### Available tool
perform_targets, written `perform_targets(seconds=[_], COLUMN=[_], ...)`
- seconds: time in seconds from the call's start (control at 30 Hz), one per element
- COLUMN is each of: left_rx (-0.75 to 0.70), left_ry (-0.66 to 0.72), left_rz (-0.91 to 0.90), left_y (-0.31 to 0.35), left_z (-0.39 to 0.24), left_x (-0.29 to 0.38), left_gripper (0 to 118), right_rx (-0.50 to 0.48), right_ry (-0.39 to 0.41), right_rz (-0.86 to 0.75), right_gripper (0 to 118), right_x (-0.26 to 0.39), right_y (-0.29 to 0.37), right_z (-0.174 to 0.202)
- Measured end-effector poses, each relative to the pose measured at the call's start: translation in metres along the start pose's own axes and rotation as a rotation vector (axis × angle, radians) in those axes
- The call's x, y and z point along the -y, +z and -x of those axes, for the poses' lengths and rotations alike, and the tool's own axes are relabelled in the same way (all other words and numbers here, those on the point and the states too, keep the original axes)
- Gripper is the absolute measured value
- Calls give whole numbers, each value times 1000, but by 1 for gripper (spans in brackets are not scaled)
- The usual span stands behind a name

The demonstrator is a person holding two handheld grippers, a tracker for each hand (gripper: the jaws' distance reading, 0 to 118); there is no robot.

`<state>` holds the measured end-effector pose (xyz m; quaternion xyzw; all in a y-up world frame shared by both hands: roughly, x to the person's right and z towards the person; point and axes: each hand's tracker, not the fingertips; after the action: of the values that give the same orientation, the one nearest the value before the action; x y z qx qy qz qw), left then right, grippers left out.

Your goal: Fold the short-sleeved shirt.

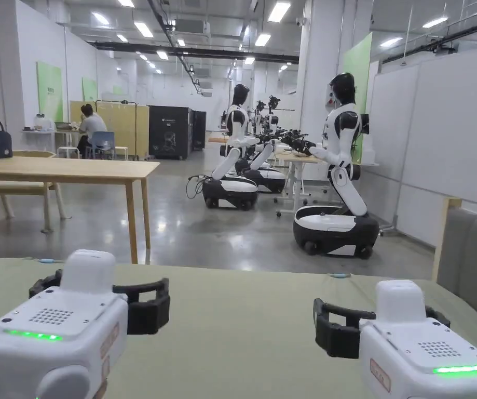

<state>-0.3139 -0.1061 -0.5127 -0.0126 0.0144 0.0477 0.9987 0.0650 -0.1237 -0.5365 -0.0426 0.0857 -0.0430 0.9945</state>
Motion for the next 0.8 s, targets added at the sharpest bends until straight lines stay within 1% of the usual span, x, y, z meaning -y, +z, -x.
perform_targets(seconds=[0.03,0.07,0.13,0.2,0.27,0.3,0.4,0.5,0.67,0.7,0.77,0.8], left_rx=[4,3,-42,-90,-67,-56,-61,-62,-43,-51,-67,-63], left_ry=[38,42,-9,-53,-56,-58,-64,-75,-52,-67,-106,-120], left_rz=[-10,-18,-29,-10,-4,-1,1,13,44,44,56,56], left_y=[5,8,12,10,7,6,4,3,4,4,4,6], left_z=[-1,-1,-3,-3,1,2,4,6,7,-18,-22,-22], left_x=[9,15,24,26,27,26,26,29,31,29,29,30], left_gripper=[118,118,118,118,118,118,118,118,118,118,118,113], right_rx=[24,50,107,77,65,61,90,89,84,83,100,102], right_ry=[-13,10,98,85,71,76,126,135,142,140,143,145], right_rz=[23,40,69,63,68,70,69,76,89,92,86,79], right_gripper=[118,118,118,118,118,118,118,118,118,118,118,111], right_x=[8,16,31,35,34,33,31,31,30,30,30,29], right_y=[-3,-5,-11,-9,-9,-10,-11,-12,-13,-13,-12,-9], right_z=[1,3,13,13,16,17,23,22,22,21,21,20])
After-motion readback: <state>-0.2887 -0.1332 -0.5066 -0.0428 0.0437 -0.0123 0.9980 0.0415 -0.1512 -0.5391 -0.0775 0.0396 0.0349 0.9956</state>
